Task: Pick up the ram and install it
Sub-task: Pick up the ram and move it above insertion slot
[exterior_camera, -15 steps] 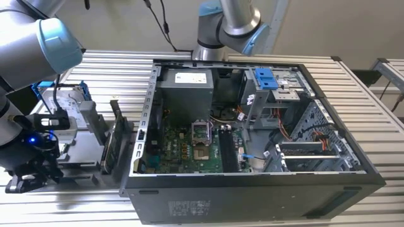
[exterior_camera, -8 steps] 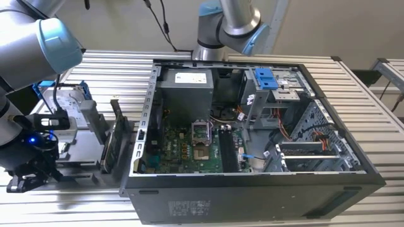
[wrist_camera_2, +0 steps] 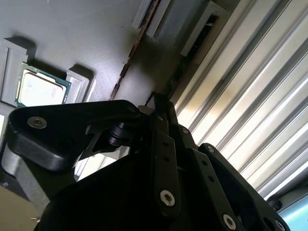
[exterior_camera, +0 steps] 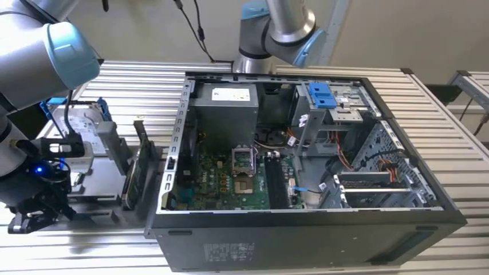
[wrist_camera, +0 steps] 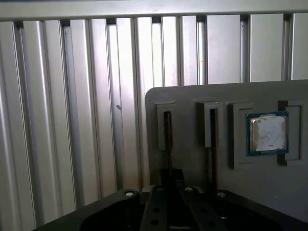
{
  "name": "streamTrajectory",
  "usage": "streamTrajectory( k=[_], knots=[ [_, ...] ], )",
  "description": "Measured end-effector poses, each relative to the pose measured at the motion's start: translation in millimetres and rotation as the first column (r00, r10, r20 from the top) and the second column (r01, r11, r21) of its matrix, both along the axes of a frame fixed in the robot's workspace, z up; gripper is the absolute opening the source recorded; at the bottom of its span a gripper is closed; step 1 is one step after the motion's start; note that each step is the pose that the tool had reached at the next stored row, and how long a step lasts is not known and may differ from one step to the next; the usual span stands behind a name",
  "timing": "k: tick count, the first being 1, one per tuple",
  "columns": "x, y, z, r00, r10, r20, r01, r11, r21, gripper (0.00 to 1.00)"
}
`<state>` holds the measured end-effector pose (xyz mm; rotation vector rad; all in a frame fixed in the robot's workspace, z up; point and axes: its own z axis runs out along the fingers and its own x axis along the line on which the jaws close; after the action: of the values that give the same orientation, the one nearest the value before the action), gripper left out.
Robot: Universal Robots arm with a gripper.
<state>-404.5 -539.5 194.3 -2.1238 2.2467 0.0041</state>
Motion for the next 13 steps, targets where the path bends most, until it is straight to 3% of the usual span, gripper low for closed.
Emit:
streamTrajectory(
  k=[5, 13],
  knots=[
    [0.0, -0.1, 0.4, 1.0, 0.0, 0.0002, 0.0, 1.0, 0.0001, 0.14],
    [0.0, -0.1, 7.2, 1.0, 0.0, -0.0001, 0.0, 1.0, -0.0001, 0.14]
  ],
)
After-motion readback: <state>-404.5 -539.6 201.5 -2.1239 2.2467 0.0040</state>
